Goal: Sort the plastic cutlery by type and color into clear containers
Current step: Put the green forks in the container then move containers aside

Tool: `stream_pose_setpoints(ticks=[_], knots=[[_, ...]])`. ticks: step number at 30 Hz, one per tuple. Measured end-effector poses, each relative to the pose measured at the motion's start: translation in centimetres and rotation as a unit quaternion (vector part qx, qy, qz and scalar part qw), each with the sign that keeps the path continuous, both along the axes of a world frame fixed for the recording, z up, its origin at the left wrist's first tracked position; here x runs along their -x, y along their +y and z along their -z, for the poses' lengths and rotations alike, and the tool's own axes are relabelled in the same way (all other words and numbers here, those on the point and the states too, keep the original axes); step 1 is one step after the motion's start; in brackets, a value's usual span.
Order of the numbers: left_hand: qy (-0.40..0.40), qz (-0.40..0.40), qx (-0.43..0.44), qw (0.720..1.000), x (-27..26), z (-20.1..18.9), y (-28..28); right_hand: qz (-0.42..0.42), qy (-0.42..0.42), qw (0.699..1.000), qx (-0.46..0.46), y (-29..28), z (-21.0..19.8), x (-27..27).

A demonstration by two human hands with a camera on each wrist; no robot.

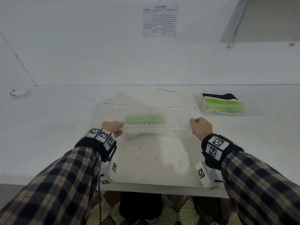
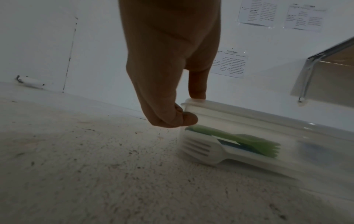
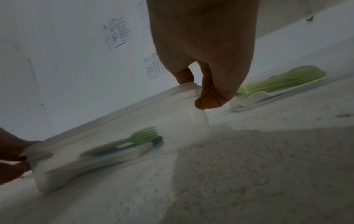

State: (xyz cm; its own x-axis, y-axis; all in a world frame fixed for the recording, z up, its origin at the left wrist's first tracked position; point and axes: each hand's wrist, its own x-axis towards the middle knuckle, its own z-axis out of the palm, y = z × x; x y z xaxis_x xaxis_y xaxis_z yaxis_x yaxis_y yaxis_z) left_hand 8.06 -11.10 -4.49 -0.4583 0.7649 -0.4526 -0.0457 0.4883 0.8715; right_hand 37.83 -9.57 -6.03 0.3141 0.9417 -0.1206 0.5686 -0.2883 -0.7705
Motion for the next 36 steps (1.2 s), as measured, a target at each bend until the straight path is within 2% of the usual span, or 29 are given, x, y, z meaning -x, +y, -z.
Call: stream_pose_setpoints(ticks=[6,15,19,23,27,32,36], knots=[[-0.039,-0.016,-0.007,0.999,0.2,0.1,-0.1,0.023,0.045,0.999,-0.018,-0.2,0.1,0.1],[-0.046,0.038,0.008,0.998,1.0,-0.3,-0.2,0.031,0.072,0.997,-0.005,-0.4,-0.2,0.2],[-0.059,0.023,0.003,0.998,0.7,-0.3,0.2,0.014,0.048,0.999,0.016,0.0,-0.7,0.1],[-0.051,-0.031,-0.001,0.998,0.0,-0.1,0.4,-0.002,0.011,1.000,0.026,0.3,-0.9,0.3],[-0.037,-0.019,0.034,0.999,0.2,-0.2,0.6,-0.017,-0.014,0.999,0.034,0.1,-1.1,0.3],[-0.050,-0.011,0.046,0.998,0.6,0.1,0.9,0.012,0.047,0.998,0.030,0.3,-0.5,0.0],[-0.059,0.010,0.060,0.996,0.7,0.2,0.8,0.015,0.056,0.998,0.016,0.4,-0.3,-0.2]])
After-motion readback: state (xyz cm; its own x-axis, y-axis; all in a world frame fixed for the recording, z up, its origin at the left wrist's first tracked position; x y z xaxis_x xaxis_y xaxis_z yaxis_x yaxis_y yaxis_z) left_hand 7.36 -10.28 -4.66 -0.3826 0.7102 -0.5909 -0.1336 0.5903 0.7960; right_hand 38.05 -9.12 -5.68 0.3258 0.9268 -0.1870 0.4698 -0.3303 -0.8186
